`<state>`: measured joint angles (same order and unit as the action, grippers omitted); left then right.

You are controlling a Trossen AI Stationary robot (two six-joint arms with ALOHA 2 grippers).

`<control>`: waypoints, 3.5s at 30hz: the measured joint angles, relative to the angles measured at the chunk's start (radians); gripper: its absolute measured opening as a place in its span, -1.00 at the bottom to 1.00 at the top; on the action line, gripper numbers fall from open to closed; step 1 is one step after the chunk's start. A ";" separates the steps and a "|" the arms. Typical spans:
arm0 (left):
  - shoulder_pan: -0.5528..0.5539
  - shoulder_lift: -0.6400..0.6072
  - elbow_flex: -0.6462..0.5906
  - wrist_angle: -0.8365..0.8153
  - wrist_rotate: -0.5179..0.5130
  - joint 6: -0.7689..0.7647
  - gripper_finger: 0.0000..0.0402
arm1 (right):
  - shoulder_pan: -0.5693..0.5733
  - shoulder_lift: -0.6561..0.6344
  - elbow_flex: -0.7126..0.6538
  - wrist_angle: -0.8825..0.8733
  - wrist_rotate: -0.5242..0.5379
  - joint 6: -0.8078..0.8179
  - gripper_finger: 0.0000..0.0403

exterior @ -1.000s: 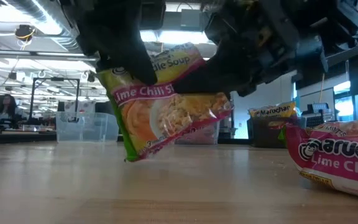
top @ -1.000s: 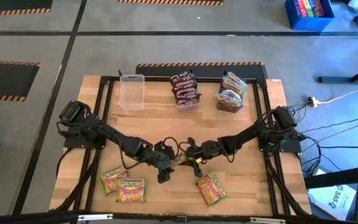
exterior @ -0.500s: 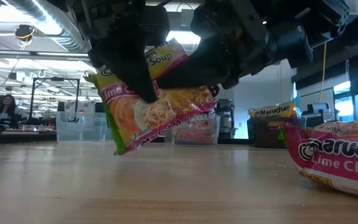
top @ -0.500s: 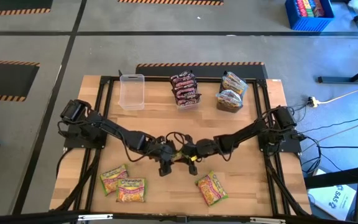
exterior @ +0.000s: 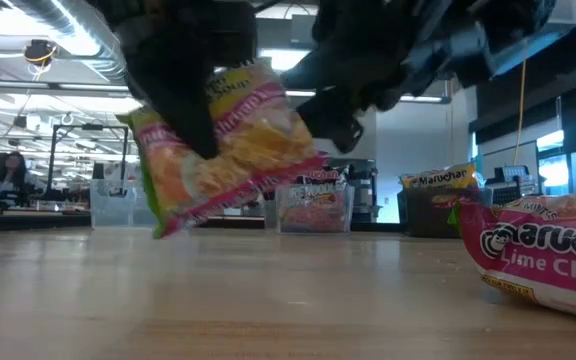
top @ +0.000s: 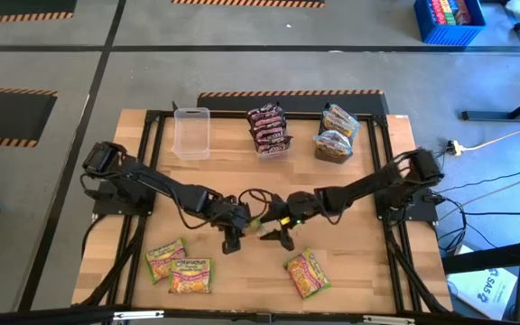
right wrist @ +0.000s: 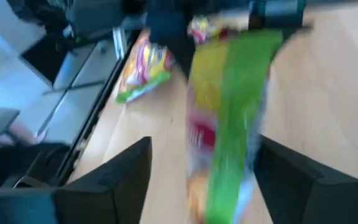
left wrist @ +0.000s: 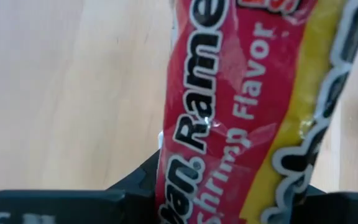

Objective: Sort Maruchan noodles
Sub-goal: Put the green noodle pack into the left transparent bin

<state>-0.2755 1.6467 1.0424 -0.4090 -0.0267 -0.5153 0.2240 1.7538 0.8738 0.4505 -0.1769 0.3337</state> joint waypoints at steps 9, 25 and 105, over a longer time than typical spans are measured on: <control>0.090 -0.239 -0.002 -0.345 -0.097 0.047 -0.39 | 0.083 -0.135 -0.001 -0.337 0.240 -0.022 0.31; 0.686 -0.388 0.088 -0.776 -0.255 0.432 -0.39 | 0.169 -0.047 -0.041 -0.306 0.500 0.080 0.31; 1.282 0.034 0.077 -0.388 -0.145 0.992 -0.39 | 0.168 -0.027 -0.042 -0.251 0.524 0.056 0.31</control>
<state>1.0070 1.6802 1.1194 -0.7970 -0.1721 0.4768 0.3923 1.7271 0.8318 0.1992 0.3473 0.3897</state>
